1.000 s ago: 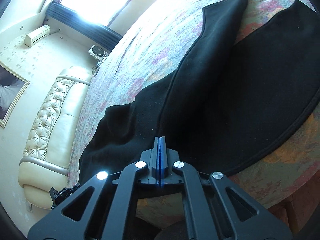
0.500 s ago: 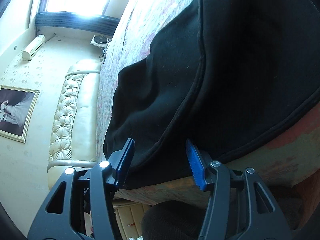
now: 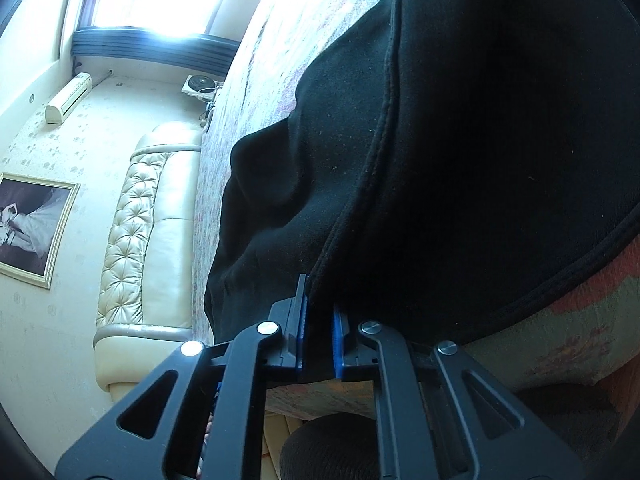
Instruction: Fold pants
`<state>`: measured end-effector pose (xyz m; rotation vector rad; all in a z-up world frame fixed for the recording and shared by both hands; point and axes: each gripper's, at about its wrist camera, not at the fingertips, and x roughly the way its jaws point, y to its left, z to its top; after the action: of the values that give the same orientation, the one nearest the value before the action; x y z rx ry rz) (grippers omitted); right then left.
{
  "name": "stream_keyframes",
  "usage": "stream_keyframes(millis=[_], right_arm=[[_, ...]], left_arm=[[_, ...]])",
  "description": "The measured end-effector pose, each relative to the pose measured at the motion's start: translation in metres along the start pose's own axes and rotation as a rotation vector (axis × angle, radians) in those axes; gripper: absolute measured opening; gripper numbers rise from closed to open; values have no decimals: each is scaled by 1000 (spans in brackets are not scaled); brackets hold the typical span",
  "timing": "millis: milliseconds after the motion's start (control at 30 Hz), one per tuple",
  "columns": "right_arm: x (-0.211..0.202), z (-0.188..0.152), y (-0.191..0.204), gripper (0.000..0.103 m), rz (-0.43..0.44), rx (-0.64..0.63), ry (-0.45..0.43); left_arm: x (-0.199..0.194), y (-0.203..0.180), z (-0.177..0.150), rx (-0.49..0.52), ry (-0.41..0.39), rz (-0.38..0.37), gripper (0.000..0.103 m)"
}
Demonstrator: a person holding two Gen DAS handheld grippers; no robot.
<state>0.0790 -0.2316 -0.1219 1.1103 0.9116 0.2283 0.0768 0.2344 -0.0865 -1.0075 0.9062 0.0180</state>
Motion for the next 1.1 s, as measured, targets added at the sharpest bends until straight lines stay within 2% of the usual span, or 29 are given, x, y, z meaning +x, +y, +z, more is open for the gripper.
stream_keyframes(millis=[67,167,200,233,267,400,633,933,1000,1100], right_arm=[[0,1,-1,9,5,6,4],[-5,-3,-11,10,2,7,7],[-7,-3,-14,10,4,11,8],[-5,-3,-14,10,4,14,8],[-3,-2,-13,10,5,15,8],[-1,-1,-12,10,15,13,5],[-15,-4,-11,9,39,-30,-12],[-26,-12,-33,10,23,-21,12],[-24,-12,-40,9,5,-19,17],[-20,-9,-53,10,11,17,36]], left_arm=[[6,-5,4,-10,25,-4,55],[6,-7,8,-35,-5,-32,53],[4,-8,7,-28,-26,-22,29],[4,-7,6,-23,-38,26,7],[5,-4,6,-36,-38,40,6],[1,11,0,-98,-49,3,6],[-28,14,-9,-68,-81,-23,6],[-36,34,-27,-75,-54,-3,6],[-30,41,-26,-61,-29,10,6],[-28,49,-25,-84,-21,-20,10]])
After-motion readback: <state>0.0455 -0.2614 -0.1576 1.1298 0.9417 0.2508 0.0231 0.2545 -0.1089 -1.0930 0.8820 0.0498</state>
